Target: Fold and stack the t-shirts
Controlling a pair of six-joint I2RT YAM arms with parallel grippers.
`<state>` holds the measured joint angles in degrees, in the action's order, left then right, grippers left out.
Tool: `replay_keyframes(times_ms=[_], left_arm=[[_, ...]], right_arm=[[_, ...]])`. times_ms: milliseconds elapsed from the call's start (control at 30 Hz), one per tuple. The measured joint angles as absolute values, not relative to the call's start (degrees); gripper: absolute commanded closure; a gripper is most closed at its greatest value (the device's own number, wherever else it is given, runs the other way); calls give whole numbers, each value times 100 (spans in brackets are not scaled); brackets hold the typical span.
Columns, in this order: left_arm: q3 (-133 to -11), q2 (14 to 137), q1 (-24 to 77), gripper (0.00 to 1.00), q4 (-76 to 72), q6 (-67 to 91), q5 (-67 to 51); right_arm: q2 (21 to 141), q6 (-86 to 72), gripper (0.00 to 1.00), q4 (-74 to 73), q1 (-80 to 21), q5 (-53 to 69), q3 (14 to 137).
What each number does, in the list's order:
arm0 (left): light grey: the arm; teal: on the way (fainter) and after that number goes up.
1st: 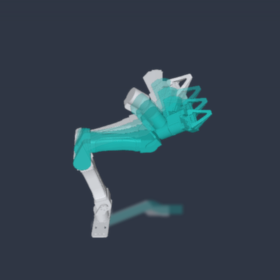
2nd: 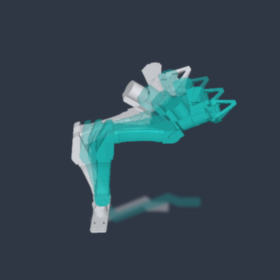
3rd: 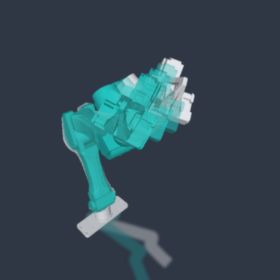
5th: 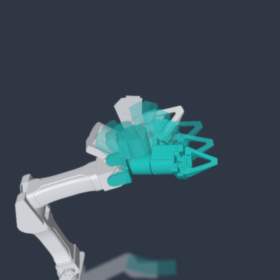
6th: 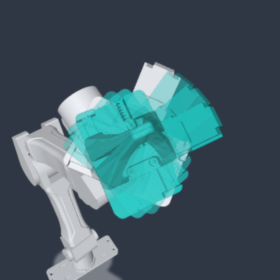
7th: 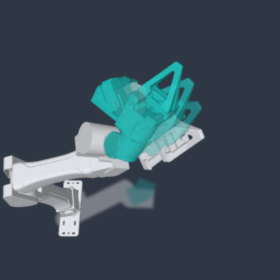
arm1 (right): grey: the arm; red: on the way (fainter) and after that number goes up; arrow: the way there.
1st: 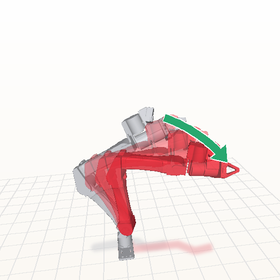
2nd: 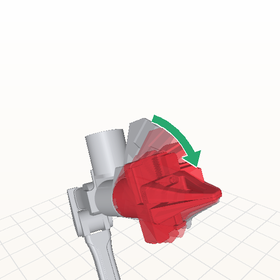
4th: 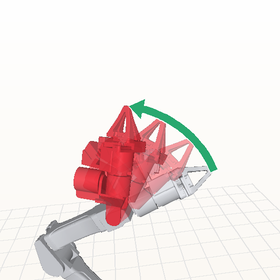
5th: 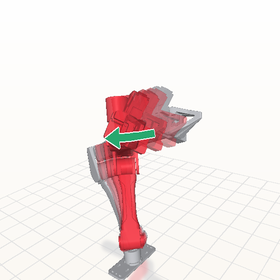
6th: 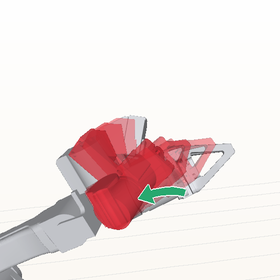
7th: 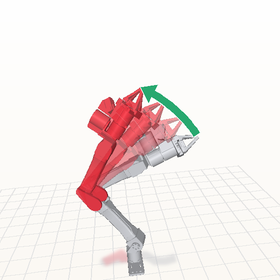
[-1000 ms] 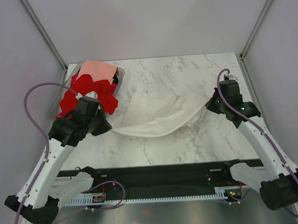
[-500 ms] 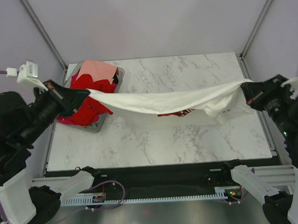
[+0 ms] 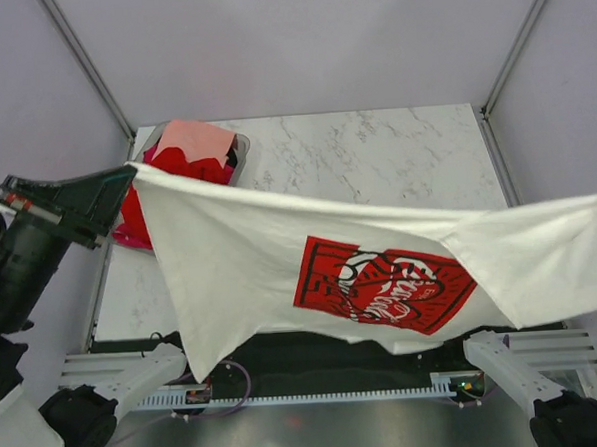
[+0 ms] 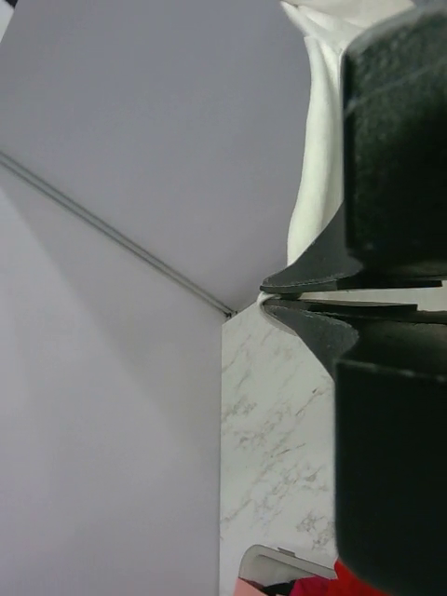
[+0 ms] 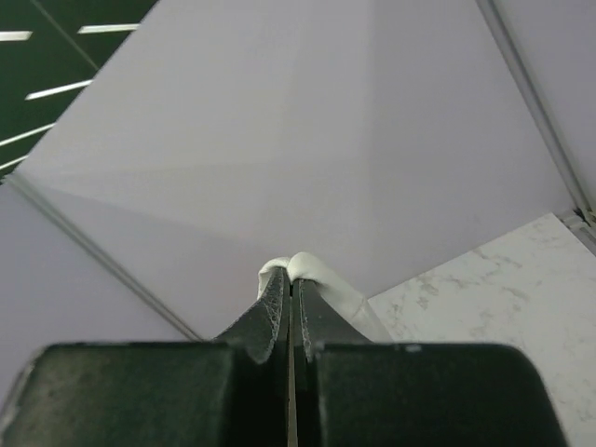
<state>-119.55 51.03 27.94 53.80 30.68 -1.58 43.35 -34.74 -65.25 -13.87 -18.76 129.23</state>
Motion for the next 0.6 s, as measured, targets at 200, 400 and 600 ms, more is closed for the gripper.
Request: replay_keyframes(times_ms=[200, 400, 600], left_arm=[[-12088, 6578, 2679, 89, 5321, 3267, 858], [-11605, 9284, 1203, 63, 5203, 3708, -285], [-10475, 11089, 891, 25, 5642, 3588, -784]], right_arm=[[6622, -3398, 100, -6488, -1745, -3070, 12945], [10320, -3393, 22, -6357, -720, -2414, 13028], [11137, -3291, 2, -6455, 259, -1623, 11365]])
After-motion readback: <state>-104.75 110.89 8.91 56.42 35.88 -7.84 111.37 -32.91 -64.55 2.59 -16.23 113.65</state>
